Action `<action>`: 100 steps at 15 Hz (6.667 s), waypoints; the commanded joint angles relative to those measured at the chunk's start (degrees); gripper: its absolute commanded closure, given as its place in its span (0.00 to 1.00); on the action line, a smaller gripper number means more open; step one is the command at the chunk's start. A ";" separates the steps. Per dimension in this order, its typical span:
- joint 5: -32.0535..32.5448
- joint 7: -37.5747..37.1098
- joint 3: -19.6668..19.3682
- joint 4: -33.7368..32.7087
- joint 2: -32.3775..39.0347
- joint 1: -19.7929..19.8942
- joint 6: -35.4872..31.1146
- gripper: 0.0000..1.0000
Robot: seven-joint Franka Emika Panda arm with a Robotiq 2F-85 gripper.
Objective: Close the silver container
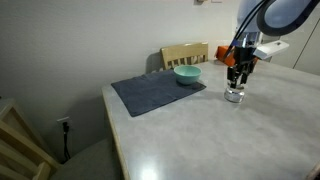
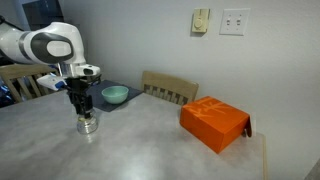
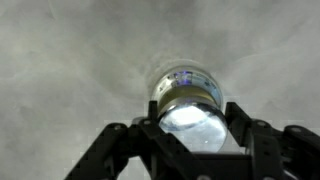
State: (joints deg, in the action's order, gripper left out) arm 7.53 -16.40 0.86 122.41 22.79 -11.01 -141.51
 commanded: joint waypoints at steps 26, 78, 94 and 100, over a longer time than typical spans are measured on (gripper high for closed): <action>2.99 -0.13 -1.12 4.79 -0.02 -1.96 -10.92 0.57; -4.53 0.27 -0.20 -4.60 1.14 -1.35 -3.97 0.00; -12.55 0.76 1.14 -14.78 8.07 3.44 9.87 0.00; -12.37 0.64 1.20 -17.62 12.00 3.06 12.49 0.00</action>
State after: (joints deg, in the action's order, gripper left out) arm -3.78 -16.95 1.30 107.65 32.45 -8.70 -131.75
